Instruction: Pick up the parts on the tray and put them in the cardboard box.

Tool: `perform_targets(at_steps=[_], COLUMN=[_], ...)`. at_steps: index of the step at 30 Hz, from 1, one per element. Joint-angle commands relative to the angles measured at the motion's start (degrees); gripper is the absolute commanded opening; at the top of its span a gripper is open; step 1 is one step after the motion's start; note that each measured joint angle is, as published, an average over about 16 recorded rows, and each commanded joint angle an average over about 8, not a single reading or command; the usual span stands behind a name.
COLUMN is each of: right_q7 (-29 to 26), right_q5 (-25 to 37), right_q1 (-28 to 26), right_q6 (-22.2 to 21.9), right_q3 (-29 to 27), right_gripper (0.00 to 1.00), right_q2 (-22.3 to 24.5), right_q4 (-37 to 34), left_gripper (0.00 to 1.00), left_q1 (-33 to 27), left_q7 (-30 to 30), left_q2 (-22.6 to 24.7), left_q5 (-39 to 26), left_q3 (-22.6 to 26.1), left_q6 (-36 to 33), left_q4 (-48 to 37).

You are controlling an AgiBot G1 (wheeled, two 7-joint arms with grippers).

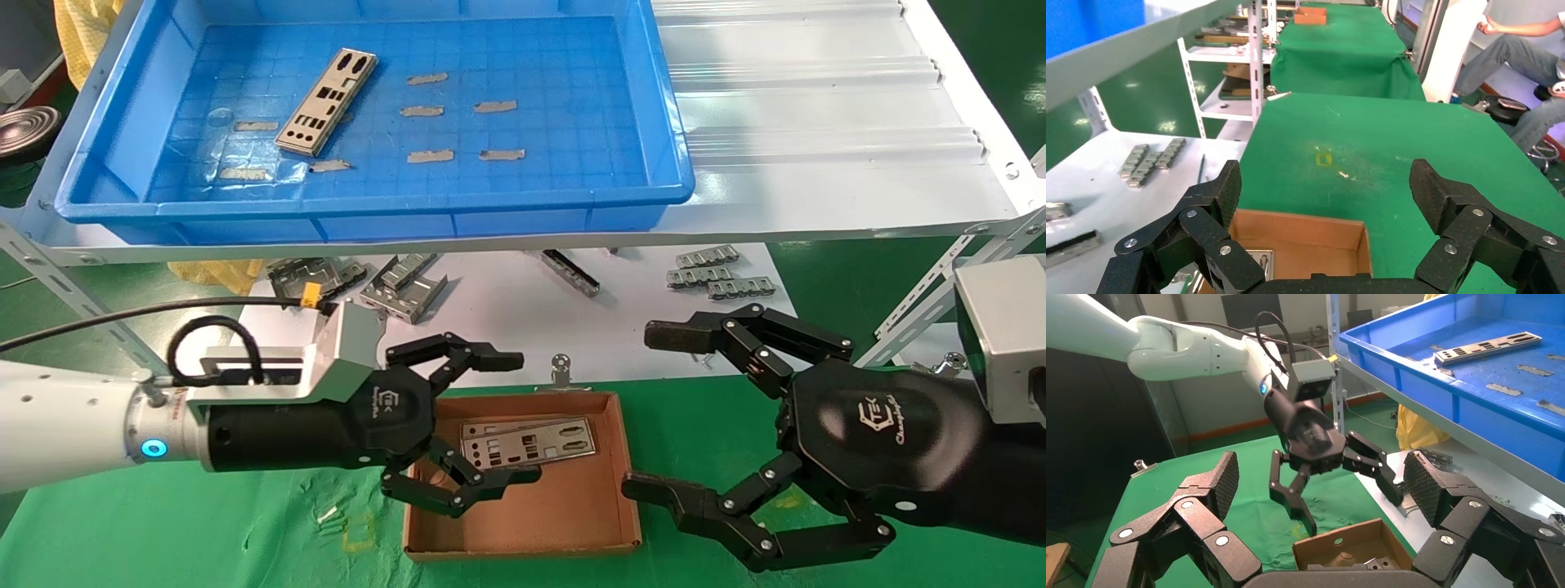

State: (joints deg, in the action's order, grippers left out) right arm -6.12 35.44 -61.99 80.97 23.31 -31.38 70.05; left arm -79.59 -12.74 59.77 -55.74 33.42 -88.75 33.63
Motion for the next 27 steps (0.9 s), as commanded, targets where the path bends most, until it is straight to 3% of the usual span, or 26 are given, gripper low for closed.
perform_targets(at_steps=[1,27], right_q7=[0.00,0.00], right_q5=[0.00,0.00], right_q1=[0.00,0.00], right_q6=[0.00,0.00], right_q3=[0.00,0.00], right_gripper=[1.00,1.00], right_q2=[0.00,0.00], right_q4=[0.00,0.00], left_gripper=[1.00,1.00], left_q1=[0.79,11.18], left_q7=[1.03,14.57], left_q2=[-1.09,-15.35], left_q5=[0.61,8.61], left_q3=[-0.76,-10.79], left_q6=[0.13,1.90], left_q4=[1.75,24.77])
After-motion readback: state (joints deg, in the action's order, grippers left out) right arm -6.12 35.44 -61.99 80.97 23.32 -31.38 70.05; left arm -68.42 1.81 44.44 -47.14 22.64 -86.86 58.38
